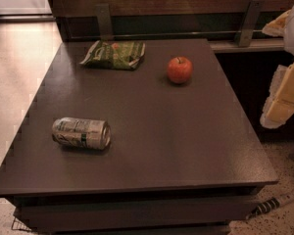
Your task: Place 7up can upright
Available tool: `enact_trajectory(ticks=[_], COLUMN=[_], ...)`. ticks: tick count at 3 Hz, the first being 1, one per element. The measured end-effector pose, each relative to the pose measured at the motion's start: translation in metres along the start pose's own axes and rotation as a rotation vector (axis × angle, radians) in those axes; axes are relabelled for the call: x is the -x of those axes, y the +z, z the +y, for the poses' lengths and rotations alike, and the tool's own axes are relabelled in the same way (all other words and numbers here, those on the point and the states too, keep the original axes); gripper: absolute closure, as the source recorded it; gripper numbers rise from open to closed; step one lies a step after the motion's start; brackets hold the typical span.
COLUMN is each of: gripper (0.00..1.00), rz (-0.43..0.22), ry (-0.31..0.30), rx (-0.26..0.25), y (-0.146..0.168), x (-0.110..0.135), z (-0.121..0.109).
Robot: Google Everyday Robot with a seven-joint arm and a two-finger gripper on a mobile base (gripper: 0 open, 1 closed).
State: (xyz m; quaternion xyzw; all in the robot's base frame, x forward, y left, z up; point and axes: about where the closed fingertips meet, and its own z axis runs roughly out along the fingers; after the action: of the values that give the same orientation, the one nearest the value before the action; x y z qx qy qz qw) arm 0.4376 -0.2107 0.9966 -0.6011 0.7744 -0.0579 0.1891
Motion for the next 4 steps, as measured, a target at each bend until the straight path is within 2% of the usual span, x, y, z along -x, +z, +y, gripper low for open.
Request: enact_trajectory(ticks=[1,2,3,4], gripper=[0.00,0.00,0.00,0.00], rz=[-0.005,-0.048,-0.083,-0.077], ry=[-0.002,0.026,0.094,0.100], rx=[0.000,0.076,0.149,0.176], y=[0.000,0.019,0.040,0.055], x=[0.003,0.042,0.079,0.127], z=[-0.002,-0.017,-0.026,-0.021])
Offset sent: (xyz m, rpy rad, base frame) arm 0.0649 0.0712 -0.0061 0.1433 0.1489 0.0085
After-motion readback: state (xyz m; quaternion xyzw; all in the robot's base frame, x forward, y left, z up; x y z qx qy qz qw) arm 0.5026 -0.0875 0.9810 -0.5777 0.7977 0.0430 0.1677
